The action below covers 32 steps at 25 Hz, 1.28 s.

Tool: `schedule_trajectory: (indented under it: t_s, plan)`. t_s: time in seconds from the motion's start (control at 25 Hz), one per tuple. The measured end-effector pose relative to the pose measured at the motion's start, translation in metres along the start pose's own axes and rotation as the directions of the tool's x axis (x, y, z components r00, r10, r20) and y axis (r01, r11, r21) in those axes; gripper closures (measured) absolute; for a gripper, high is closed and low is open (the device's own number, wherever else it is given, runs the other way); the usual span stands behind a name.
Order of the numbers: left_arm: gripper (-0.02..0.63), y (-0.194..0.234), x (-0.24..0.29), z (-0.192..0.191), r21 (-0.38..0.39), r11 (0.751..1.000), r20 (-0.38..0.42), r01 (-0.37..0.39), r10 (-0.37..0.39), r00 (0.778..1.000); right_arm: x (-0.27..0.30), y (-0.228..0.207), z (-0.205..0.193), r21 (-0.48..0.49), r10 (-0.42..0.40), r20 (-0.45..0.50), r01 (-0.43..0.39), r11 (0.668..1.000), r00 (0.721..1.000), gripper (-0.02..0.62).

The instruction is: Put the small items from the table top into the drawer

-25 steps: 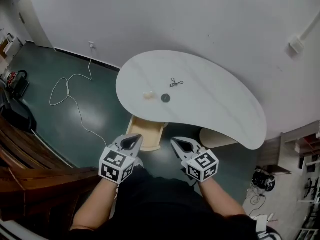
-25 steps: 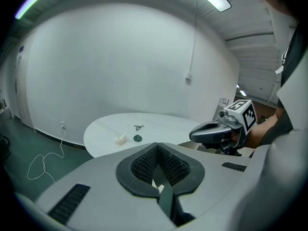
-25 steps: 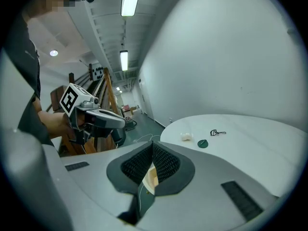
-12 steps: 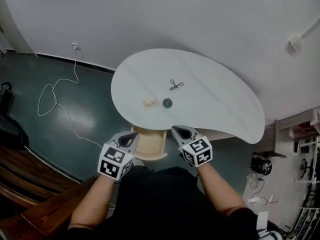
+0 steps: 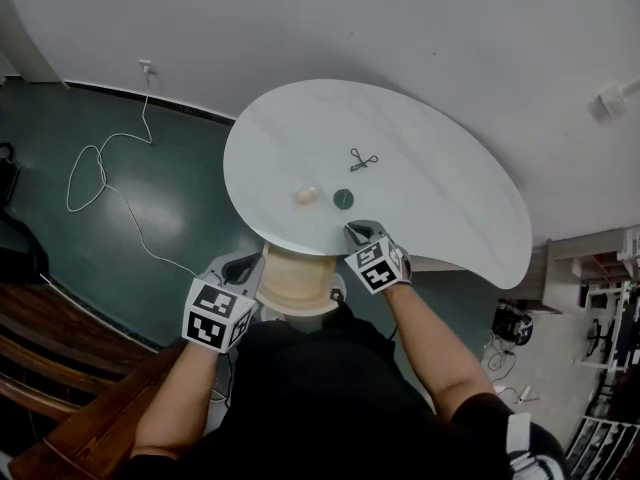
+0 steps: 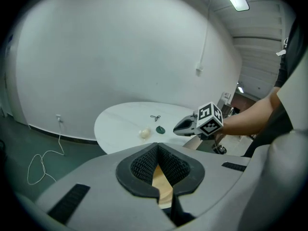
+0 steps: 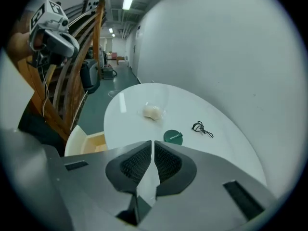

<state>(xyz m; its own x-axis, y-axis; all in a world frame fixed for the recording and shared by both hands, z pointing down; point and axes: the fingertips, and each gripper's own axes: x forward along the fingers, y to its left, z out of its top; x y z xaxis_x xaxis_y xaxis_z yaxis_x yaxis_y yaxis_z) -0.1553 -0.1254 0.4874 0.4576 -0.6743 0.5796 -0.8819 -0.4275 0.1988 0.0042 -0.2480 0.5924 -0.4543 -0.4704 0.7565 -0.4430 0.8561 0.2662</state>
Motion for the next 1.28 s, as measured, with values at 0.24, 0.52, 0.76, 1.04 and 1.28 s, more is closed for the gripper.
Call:
schedule_trajectory:
  t_s: [0.24,0.52,0.76,1.04,1.28]
  plan:
    - [0.592,0.011,-0.004,-0.012,-0.074,0.993,-0.031,-0.088,0.086,0.996,0.039,-0.024,-0.007,-0.095,0.015,-0.055,-0.02,0.995,0.998,0.594]
    - [0.592,0.01,-0.003,-0.016,-0.167,0.97,-0.047,-0.176,0.171,0.984,0.065,-0.032,-0.007,-0.17,0.093,-0.08,-0.105,0.98,0.992,0.545]
    - [0.592,-0.008,0.002,-0.011,-0.224,0.956,-0.035,-0.192,0.189,0.981,0.078,-0.033,-0.011,-0.193,0.15,-0.108,-0.169,0.966,0.983,0.545]
    - [0.592,-0.01,-0.007,-0.016,-0.26,0.937,-0.027,-0.231,0.232,0.972,0.078,-0.03,-0.01,-0.206,0.172,-0.088,-0.187,0.96,0.981,0.575]
    - [0.592,-0.013,-0.009,-0.015,-0.249,0.944,-0.014,-0.219,0.222,0.975,0.066,-0.03,-0.003,-0.198,0.16,-0.064,-0.17,0.965,0.985,0.578]
